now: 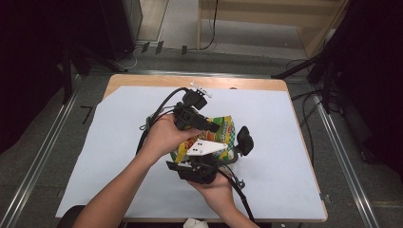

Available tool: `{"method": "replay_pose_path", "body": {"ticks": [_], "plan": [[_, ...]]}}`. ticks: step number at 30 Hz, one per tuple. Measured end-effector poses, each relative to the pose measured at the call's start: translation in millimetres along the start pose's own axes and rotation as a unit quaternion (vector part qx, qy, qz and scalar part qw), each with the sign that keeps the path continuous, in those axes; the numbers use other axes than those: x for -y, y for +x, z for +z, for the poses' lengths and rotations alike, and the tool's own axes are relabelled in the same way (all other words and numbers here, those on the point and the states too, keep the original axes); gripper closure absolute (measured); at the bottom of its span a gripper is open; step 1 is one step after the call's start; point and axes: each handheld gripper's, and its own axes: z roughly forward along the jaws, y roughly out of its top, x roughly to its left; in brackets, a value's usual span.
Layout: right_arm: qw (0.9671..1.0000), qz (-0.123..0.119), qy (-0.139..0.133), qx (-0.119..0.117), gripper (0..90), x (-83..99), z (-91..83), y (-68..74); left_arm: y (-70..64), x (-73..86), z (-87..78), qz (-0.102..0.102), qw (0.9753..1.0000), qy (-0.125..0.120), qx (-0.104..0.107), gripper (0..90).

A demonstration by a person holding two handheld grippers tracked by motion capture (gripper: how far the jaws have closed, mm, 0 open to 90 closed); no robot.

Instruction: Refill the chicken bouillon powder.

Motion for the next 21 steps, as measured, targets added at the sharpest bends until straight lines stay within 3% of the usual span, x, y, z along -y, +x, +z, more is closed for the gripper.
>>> {"method": "replay_pose_path", "body": {"ticks": [17, 21], "plan": [[1.0000, 0.000, 0.000, 0.000, 70.2, 0.8, 0.2, 0.2, -1.2, 0.2, 0.8, 0.001, 1.0000, 0.001, -0.001, 74.7], [0.9999, 0.009, -0.002, -0.007, 70.5, 0.1, -0.6, 0.0, -2.5, -0.2, -0.2, 0.002, 1.0000, -0.001, -0.001, 74.5]]}}
